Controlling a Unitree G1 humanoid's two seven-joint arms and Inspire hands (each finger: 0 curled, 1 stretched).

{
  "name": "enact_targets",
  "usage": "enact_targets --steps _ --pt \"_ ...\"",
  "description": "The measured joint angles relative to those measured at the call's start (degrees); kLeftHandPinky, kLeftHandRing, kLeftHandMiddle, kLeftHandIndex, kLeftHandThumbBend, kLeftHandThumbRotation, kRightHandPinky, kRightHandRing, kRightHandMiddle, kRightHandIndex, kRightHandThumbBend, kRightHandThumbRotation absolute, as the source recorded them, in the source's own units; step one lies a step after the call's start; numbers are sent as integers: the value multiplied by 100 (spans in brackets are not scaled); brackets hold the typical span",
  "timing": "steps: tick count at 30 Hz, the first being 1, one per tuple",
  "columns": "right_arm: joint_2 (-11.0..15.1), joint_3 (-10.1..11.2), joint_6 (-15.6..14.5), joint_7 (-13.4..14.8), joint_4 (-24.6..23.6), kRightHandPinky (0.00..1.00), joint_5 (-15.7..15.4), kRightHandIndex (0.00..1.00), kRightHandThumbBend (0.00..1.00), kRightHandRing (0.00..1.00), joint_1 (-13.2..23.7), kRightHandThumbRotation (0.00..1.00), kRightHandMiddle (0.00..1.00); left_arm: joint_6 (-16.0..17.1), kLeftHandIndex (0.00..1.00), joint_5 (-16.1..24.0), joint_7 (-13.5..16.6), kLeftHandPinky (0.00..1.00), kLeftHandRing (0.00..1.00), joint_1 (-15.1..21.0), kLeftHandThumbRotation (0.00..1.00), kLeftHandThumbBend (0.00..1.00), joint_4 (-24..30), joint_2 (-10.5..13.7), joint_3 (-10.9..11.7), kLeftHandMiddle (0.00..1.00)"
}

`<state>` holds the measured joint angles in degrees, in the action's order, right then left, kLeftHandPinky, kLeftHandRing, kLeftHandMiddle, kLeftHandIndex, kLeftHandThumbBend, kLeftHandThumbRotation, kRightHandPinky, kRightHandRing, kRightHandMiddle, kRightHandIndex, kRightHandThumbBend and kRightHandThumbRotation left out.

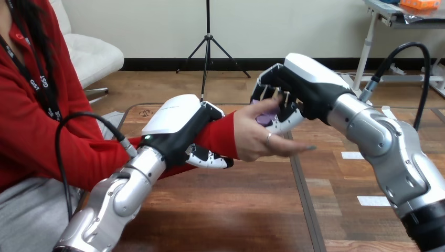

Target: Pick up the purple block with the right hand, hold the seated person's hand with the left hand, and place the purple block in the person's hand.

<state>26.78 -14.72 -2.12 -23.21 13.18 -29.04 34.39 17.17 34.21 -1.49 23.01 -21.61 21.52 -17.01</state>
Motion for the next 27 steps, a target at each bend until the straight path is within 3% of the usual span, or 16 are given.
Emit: enact_targets --steps 13,27 --pt "53 0 -131 -210 -247 24 7 46 70 31 -256 0 40 368 34 3 225 24 29 2 0 63 -339 28 0 35" --pt "52 -1 -207 -342 -370 23 11 46 72 30 -373 0 39 515 34 8 267 23 28 2 0 63 -508 44 0 34"
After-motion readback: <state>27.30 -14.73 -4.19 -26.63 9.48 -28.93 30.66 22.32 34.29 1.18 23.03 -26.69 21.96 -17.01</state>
